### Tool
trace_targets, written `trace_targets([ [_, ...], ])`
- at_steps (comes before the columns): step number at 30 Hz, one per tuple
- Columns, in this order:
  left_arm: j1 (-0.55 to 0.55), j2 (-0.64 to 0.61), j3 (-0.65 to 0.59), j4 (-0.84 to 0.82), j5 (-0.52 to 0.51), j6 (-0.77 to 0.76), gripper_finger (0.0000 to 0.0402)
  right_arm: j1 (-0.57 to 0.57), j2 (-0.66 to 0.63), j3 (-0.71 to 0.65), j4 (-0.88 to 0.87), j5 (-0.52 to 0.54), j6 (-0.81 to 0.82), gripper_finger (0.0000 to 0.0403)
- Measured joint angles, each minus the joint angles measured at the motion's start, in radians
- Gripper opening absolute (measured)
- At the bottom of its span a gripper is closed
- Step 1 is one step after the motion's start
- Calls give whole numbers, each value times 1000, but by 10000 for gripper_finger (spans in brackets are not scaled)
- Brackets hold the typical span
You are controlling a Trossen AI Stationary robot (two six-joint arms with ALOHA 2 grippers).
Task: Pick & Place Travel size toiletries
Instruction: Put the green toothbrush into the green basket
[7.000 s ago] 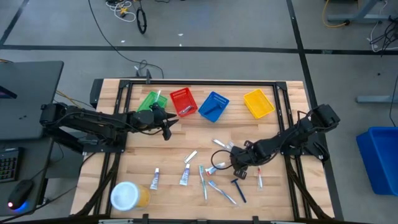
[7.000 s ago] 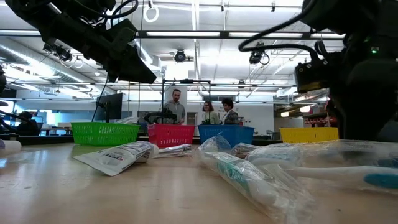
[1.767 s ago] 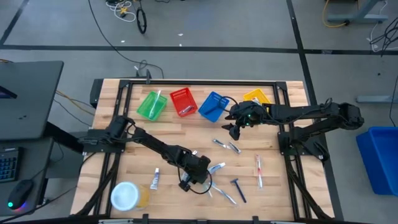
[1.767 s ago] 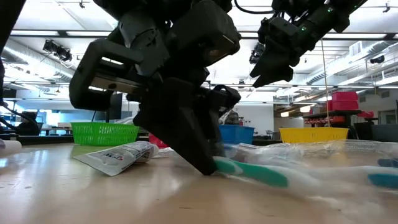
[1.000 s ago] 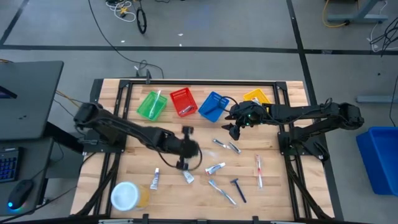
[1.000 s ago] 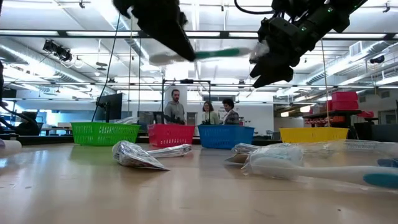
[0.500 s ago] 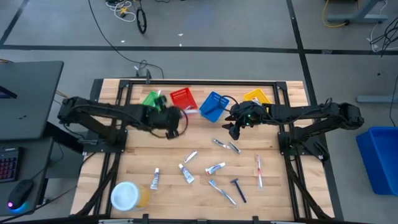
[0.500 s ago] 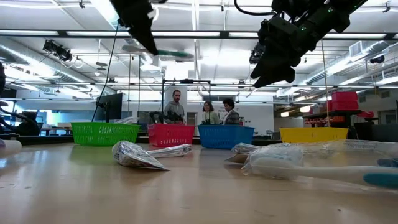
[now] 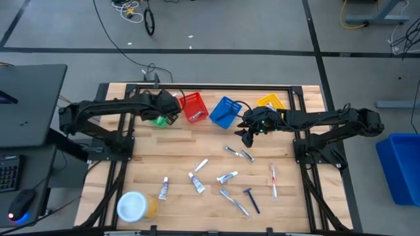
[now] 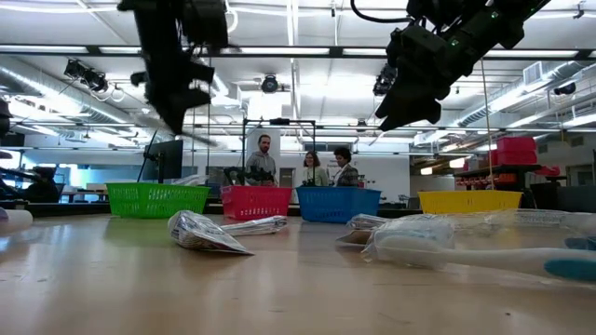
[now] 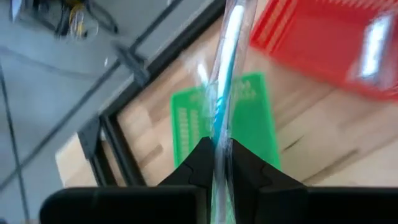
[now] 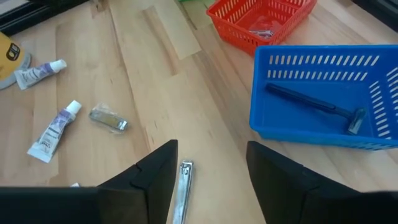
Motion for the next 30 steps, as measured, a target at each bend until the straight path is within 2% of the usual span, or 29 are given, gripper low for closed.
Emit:
trace_targets([
  [8, 26, -1, -173, 285, -19, -91, 30, 0, 0, 0, 0, 0, -10, 211],
  [13, 26, -1, -272, 392, -36, -99, 26, 0, 0, 0, 0, 0, -10, 205],
  [19, 56, -16, -344, 448, -35, -73, 28, 0, 0, 0, 0, 0, -10, 196],
  [25, 124, -147, -402, 467, -7, -42, 25, 0, 0, 0, -1, 0, -10, 197],
  [30, 152, -295, -544, 707, 56, 17, 25, 0, 0, 0, 0, 0, -10, 202],
])
